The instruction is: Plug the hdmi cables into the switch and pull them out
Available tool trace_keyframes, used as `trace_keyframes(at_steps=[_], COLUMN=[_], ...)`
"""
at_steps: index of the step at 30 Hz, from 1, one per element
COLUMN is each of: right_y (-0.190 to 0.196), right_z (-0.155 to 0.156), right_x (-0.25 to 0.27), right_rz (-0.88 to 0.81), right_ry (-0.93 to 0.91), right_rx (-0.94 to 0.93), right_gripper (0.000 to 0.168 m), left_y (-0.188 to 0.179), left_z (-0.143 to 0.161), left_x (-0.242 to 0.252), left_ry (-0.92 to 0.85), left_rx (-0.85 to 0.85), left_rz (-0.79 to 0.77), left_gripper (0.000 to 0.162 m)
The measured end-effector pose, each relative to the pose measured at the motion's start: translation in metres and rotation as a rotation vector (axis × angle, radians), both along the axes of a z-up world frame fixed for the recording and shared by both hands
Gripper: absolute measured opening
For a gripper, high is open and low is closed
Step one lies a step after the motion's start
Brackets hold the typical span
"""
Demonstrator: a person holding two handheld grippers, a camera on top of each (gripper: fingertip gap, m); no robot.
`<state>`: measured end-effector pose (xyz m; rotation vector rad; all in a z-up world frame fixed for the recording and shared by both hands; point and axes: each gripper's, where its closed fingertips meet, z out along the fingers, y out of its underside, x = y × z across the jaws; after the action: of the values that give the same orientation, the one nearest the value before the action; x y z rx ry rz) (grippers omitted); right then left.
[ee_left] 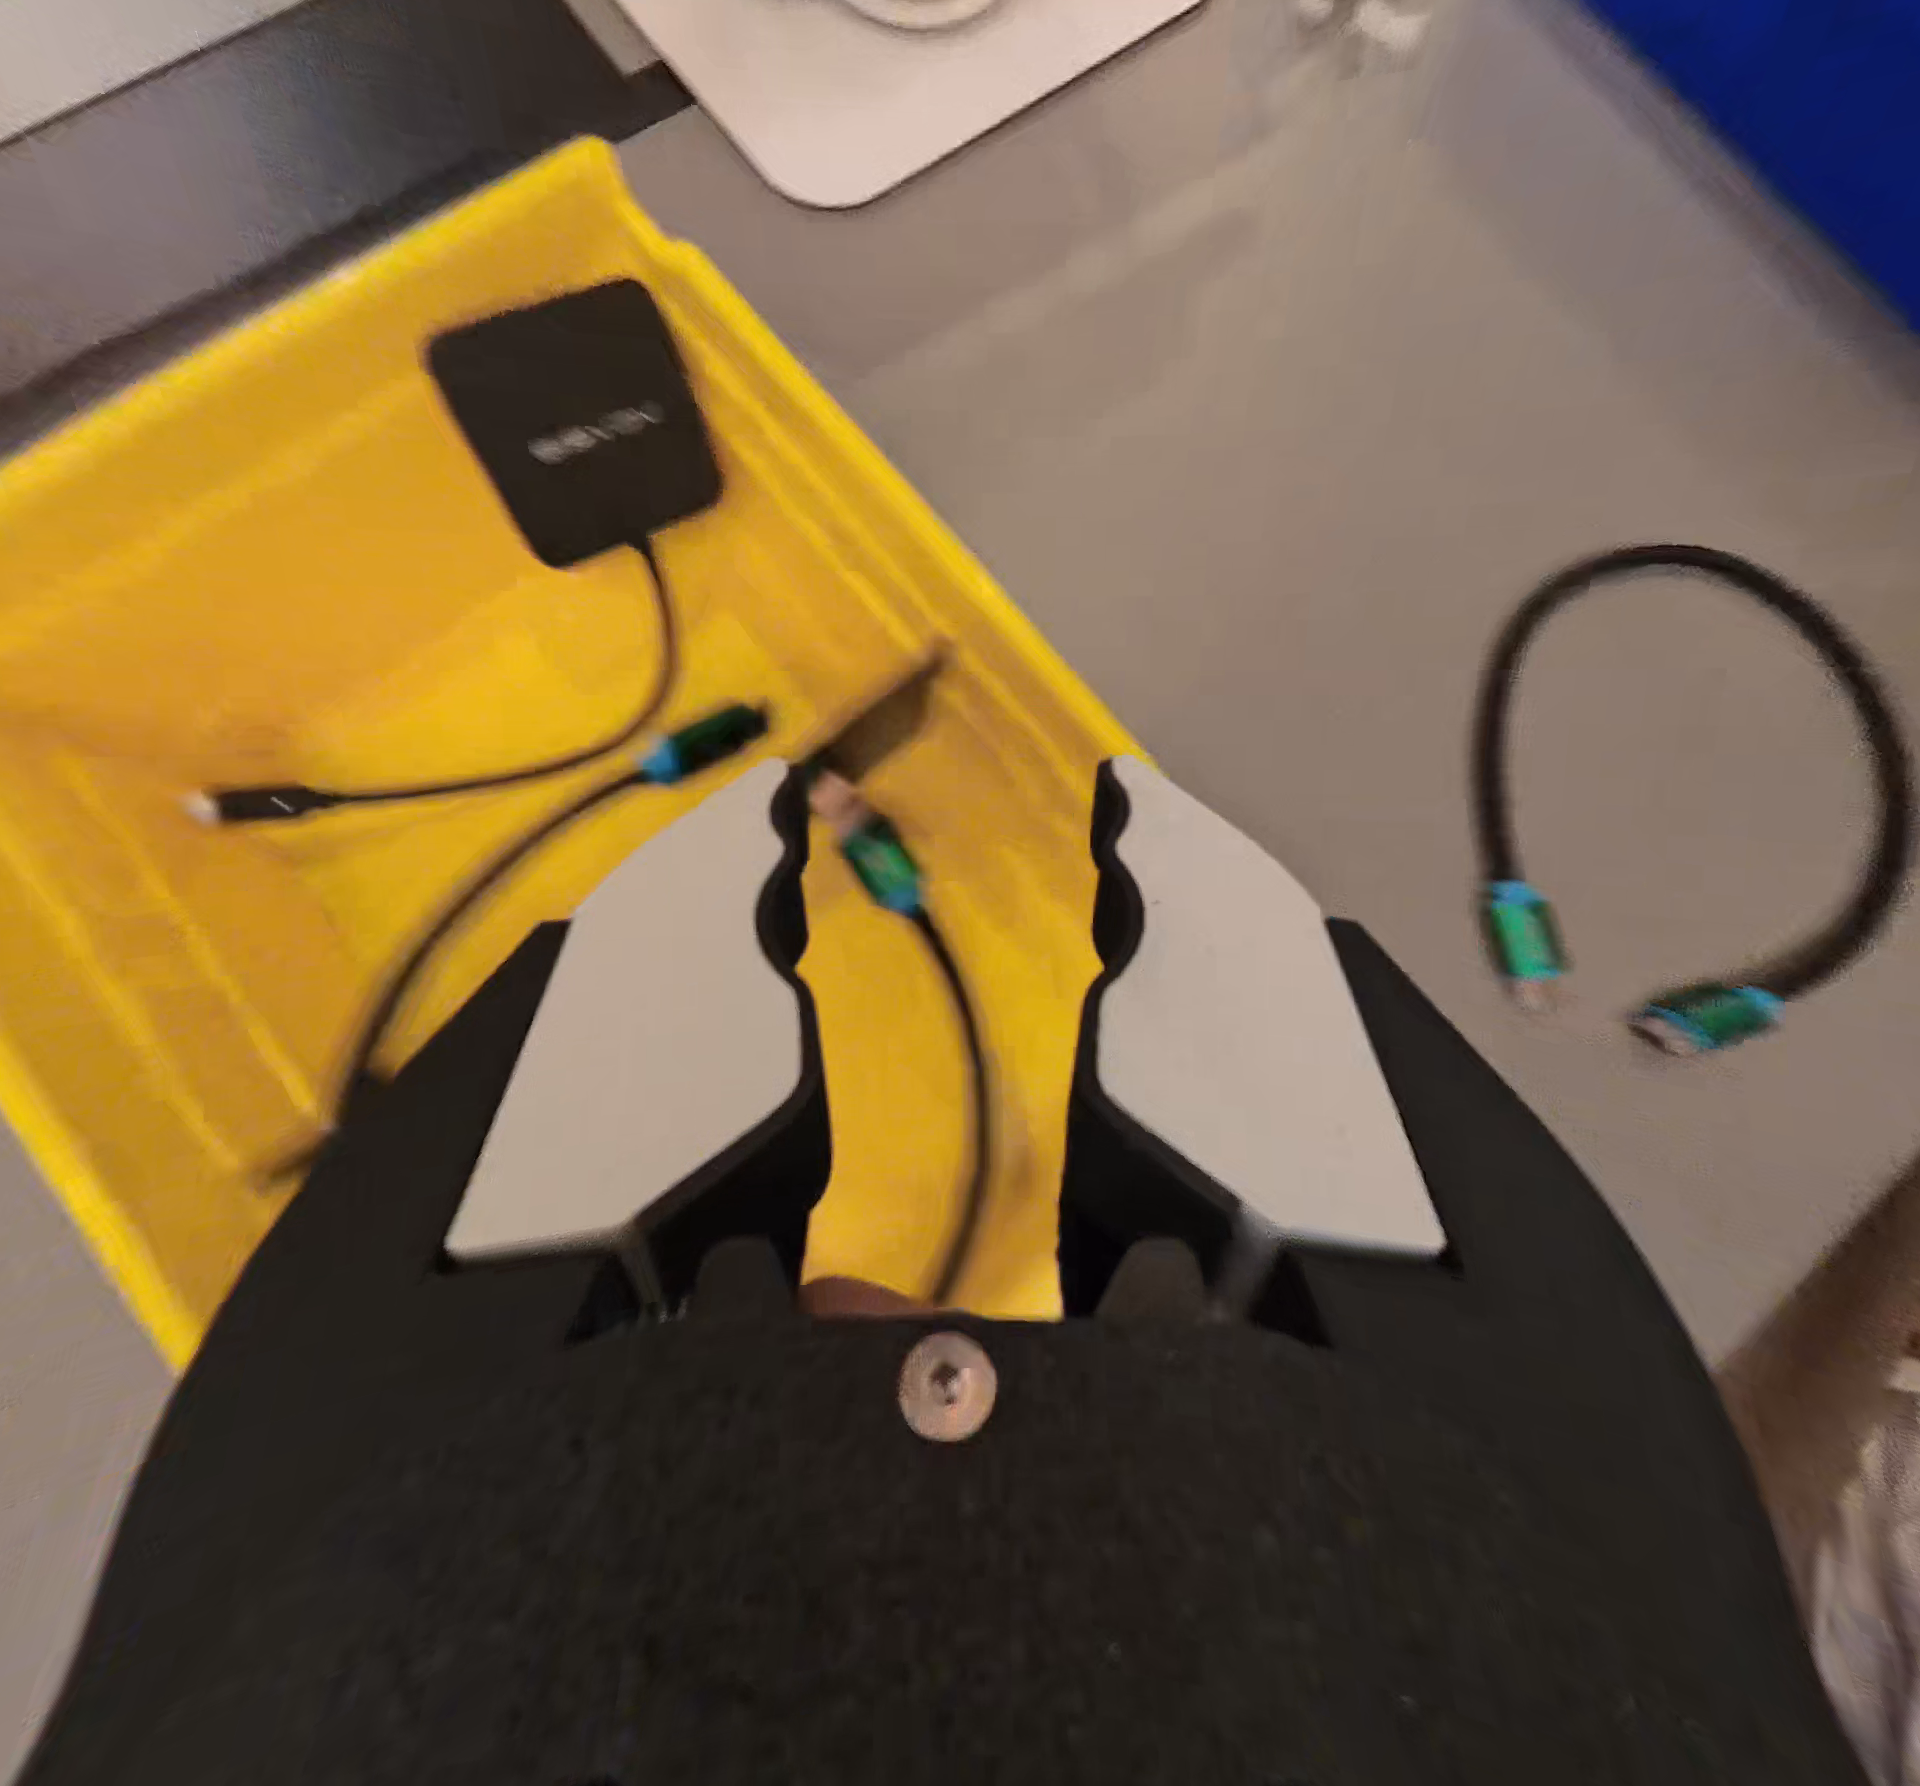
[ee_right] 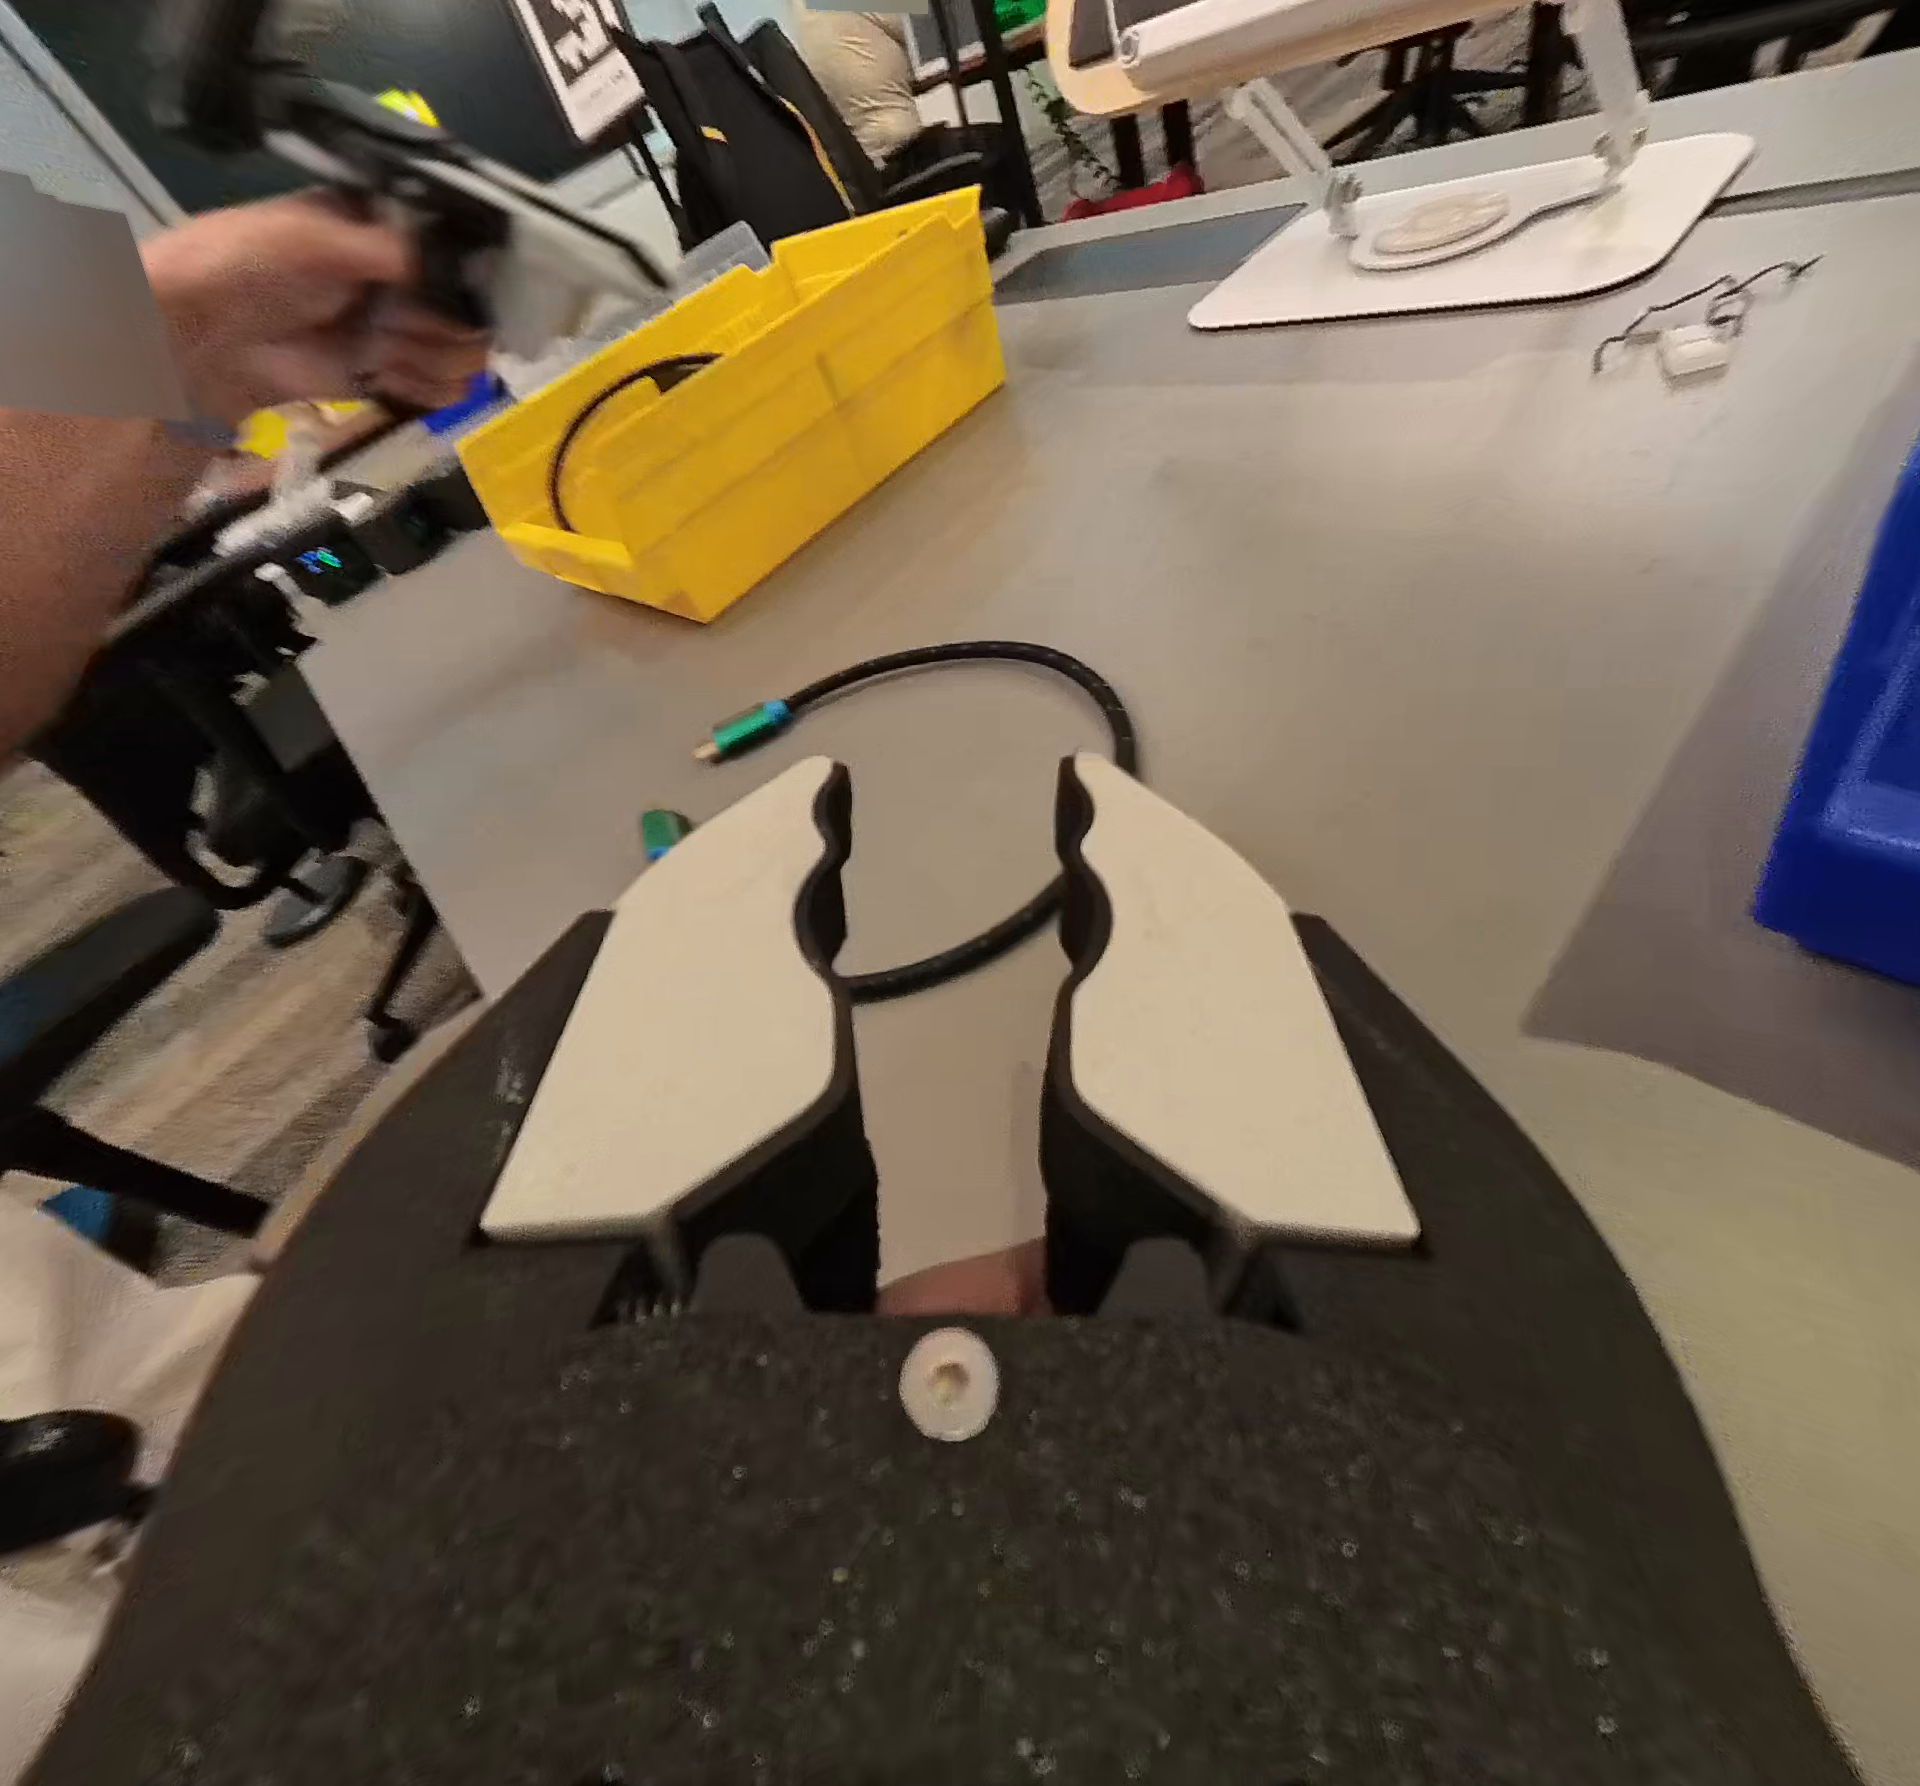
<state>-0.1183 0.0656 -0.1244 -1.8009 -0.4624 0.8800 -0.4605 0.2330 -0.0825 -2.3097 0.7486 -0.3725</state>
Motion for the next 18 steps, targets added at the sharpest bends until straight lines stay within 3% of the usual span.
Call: trace_keyframes(at_steps=[3, 6, 8, 13, 15, 18], right_y=[-0.008, -0.013, -0.014, -0.029, -0.035, -0.039], right_z=[0.003, 0.006, 0.006, 0.015, 0.019, 0.024], right_x=[-0.007, -0.007, -0.006, -0.013, -0.017, -0.02], right_rz=[0.061, 0.078, 0.088, 0.183, 0.226, 0.261], right_ry=[0.063, 0.073, 0.069, 0.164, 0.192, 0.217], right_rx=[-0.034, -0.022, -0.019, -0.042, -0.04, -0.031], right_gripper=[0.037, 0.037, 0.037, 0.036, 0.036, 0.036], left_y=[0.073, 0.113, 0.122, 0.136, 0.134, 0.129], left_z=[-0.021, -0.054, -0.066, -0.084, -0.084, -0.065], left_x=[-0.022, -0.034, -0.031, -0.024, -0.019, -0.02], left_ry=[-0.014, -0.024, -0.097, -0.096, -0.094, -0.068], left_rx=[-0.169, -0.334, -0.419, -0.417, -0.4, -0.237], left_rz=[-0.012, -0.017, -0.035, -0.078, -0.112, -0.189], left_gripper=[0.055, 0.054, 0.054, 0.043, 0.03, 0.016])
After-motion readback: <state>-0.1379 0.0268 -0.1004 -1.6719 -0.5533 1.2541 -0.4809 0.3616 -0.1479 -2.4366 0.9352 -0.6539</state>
